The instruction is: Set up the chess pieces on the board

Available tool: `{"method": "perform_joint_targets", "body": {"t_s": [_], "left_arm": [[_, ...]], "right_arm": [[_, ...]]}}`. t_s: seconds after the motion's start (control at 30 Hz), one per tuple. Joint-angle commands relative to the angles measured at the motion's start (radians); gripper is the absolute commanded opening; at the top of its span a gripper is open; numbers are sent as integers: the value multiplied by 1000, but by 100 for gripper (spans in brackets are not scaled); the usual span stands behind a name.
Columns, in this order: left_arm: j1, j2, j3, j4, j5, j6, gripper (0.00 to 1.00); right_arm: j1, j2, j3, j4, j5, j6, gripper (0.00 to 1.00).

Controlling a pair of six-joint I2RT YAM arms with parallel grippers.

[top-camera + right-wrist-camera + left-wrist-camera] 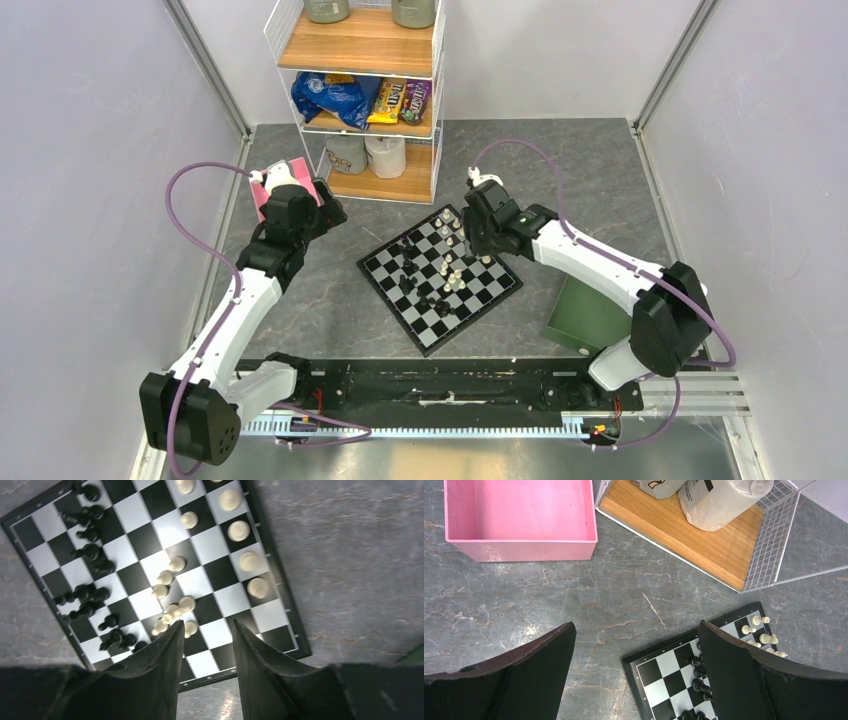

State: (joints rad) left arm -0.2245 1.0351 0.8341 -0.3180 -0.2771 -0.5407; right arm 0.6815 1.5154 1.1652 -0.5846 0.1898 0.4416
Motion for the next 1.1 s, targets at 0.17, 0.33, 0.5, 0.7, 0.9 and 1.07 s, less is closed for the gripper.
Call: {"method": "perform_joint_targets", "body": {"t_s": [0.17,0.33,0.5,0.7,0.9,1.07], "left_arm": [[7,-14,0,33,15,10,99],[7,-23,1,25,0,16,99],[8,-21,2,28,0,16,99],[8,-17,3,30,2,17,99],[10,-15,5,33,4,17,99],[10,-13,6,36,12,16,99]], "right_arm": [[85,119,36,36,-50,65,47],[89,179,69,20,-55,64,44],[90,207,82,25,-64,62,44],[92,228,86,23,-78,66,41],[92,220,73,12,-74,70,39],[93,237,72,9,-81,74,37]]}}
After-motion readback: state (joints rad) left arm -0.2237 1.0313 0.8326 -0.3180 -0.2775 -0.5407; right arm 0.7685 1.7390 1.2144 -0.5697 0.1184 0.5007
